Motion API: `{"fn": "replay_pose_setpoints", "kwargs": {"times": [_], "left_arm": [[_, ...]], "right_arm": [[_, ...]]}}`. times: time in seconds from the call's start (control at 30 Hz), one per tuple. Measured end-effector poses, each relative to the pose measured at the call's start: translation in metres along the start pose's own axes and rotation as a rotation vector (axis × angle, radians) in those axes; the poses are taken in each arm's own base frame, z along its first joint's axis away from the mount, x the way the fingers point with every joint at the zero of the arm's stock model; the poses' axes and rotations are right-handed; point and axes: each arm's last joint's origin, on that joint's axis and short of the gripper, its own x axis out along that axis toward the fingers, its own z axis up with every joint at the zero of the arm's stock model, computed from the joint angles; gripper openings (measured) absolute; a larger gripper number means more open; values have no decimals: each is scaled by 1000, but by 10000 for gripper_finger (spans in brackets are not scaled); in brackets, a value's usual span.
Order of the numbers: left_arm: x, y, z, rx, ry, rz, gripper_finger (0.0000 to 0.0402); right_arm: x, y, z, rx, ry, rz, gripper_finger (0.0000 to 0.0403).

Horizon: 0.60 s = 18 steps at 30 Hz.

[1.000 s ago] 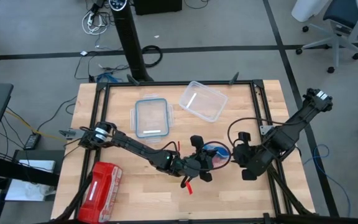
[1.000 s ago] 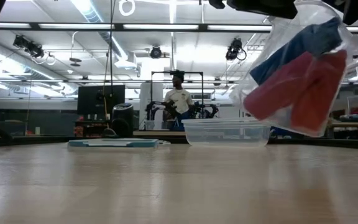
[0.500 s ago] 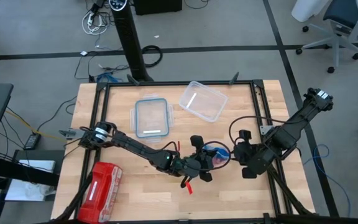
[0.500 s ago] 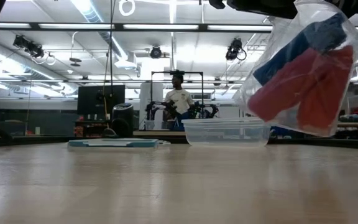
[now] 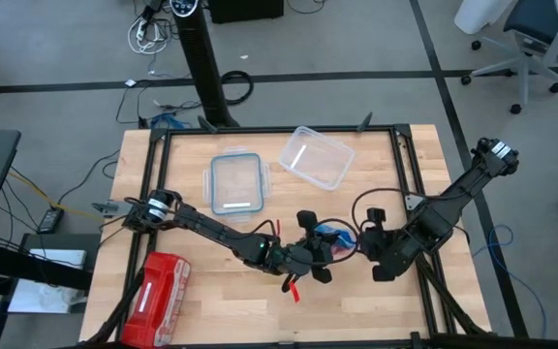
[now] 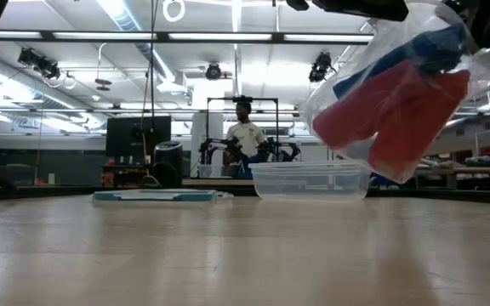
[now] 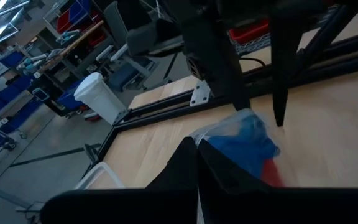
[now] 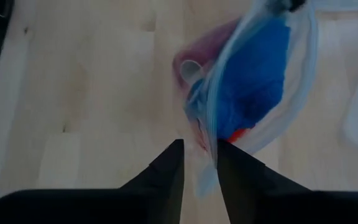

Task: Roll bandage
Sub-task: Put the blue bandage into the transparent zip bag

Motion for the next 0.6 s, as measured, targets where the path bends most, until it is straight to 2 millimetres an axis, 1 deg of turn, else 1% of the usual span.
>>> {"fn": "replay_pose_setpoints", "kwargs": {"times": [0.13, 0.27, 0.3, 0.5, 0.6], "left_arm": [[0, 1, 0, 0, 1, 2, 0], [1, 1, 0, 0, 3, 3, 0], [1, 1, -1, 1, 4, 3, 0], [1, 1, -1, 3, 5, 1, 0], [1, 0, -1, 2, 1, -32, 0]], "right_arm": [[2, 0, 0, -12, -9, 4, 66], [2, 0, 0, -21, -9, 4, 15], [1, 0, 0, -26, -9, 5, 9], [1, 1, 0, -36, 3, 27, 4], [0, -1, 0, -36, 14, 51, 3]]}}
